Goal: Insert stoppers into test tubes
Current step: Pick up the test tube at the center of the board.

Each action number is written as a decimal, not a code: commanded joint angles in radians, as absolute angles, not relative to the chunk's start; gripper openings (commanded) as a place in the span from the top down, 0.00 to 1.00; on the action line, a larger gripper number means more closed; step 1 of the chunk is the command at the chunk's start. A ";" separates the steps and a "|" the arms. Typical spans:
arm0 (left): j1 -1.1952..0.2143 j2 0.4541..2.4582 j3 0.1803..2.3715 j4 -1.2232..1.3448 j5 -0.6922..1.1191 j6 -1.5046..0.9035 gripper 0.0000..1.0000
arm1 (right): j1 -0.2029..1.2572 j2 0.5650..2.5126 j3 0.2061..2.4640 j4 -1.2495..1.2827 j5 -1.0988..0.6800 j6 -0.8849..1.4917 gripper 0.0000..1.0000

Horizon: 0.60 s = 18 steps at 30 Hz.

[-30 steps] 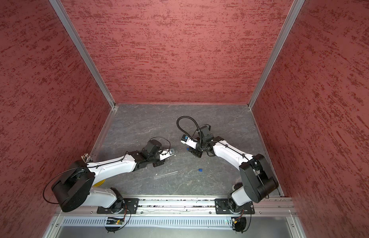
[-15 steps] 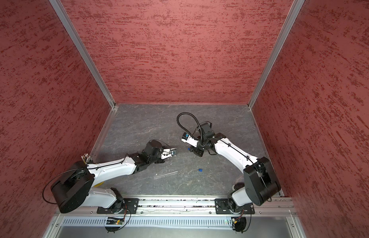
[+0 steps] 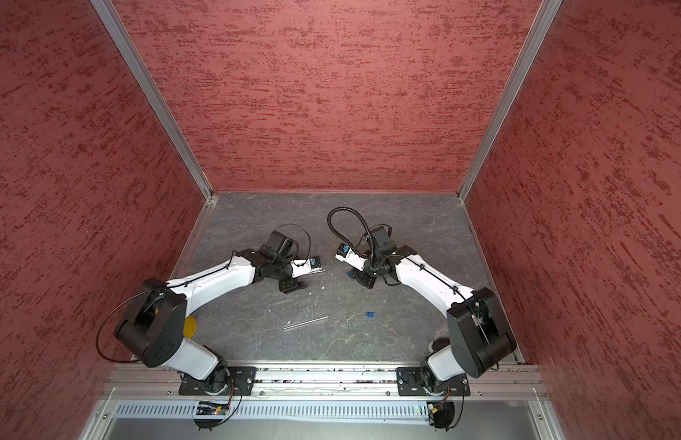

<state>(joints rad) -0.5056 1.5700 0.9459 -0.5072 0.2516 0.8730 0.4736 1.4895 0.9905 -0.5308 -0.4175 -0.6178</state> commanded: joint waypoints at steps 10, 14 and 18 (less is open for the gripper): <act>-0.393 1.666 1.028 -0.548 0.368 0.944 0.20 | 0.452 1.503 0.974 -0.515 -0.388 -0.646 0.89; -0.395 1.690 1.036 -0.554 0.365 0.946 0.24 | 0.451 1.505 0.974 -0.517 -0.385 -0.649 0.89; -0.403 1.702 1.034 -0.551 0.363 0.947 0.27 | 0.449 1.505 0.971 -0.520 -0.379 -0.657 0.89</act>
